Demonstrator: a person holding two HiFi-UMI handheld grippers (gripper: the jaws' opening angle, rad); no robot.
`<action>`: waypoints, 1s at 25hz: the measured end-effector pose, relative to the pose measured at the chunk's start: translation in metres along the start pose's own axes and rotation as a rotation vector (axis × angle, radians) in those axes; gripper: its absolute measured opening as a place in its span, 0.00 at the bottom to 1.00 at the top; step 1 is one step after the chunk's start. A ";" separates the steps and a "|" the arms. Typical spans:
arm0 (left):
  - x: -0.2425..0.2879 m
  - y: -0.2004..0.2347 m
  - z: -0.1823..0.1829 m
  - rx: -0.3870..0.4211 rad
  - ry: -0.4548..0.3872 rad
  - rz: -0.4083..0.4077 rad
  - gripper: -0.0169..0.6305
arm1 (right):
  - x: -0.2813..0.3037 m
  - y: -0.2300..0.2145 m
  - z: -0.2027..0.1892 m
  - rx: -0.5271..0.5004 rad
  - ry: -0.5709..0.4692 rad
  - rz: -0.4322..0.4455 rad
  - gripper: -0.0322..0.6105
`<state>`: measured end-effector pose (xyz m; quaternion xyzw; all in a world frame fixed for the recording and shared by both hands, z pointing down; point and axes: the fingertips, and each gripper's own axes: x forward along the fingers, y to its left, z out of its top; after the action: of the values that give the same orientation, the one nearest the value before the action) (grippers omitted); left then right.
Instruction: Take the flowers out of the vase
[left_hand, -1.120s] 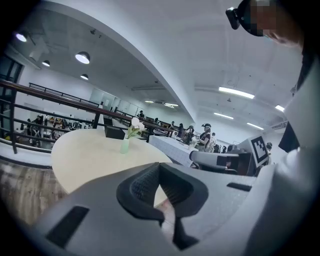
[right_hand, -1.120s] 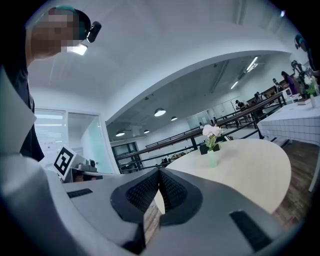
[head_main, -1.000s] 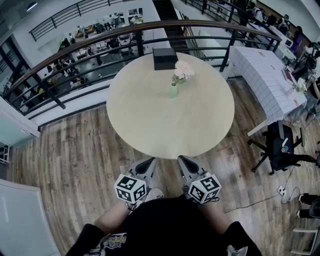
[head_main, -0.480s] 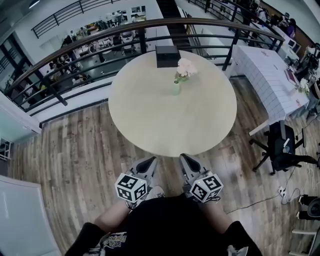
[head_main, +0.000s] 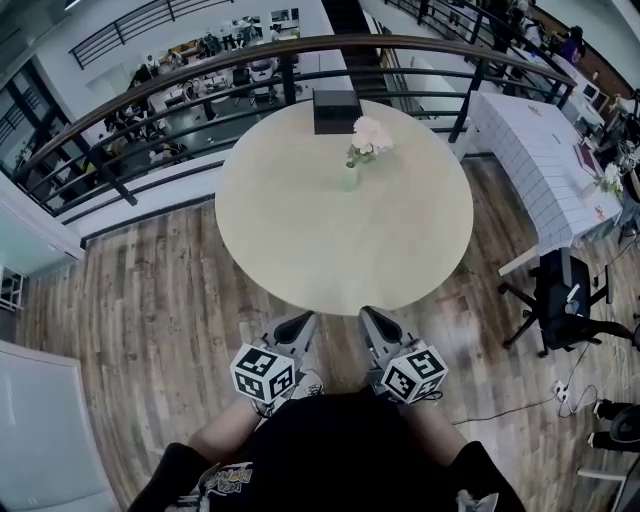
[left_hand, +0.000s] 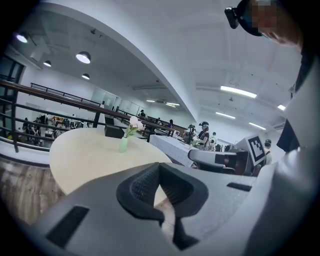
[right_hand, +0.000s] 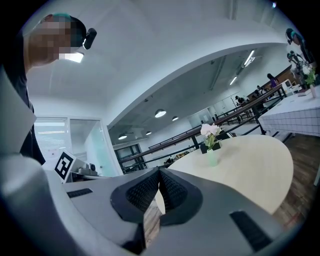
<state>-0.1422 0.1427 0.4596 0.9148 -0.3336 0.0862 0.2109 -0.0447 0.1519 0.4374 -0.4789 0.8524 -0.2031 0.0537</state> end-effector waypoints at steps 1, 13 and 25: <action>0.004 -0.002 0.000 -0.003 -0.001 0.006 0.04 | -0.002 -0.004 0.002 -0.006 0.006 0.005 0.08; 0.061 -0.032 0.008 -0.050 -0.012 0.071 0.04 | -0.023 -0.064 0.029 -0.051 0.049 0.062 0.08; 0.124 -0.069 0.002 -0.065 -0.006 0.137 0.04 | -0.047 -0.130 0.047 -0.056 0.059 0.136 0.08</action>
<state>-0.0025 0.1184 0.4724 0.8826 -0.3989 0.0866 0.2332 0.0970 0.1174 0.4410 -0.4151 0.8895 -0.1889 0.0289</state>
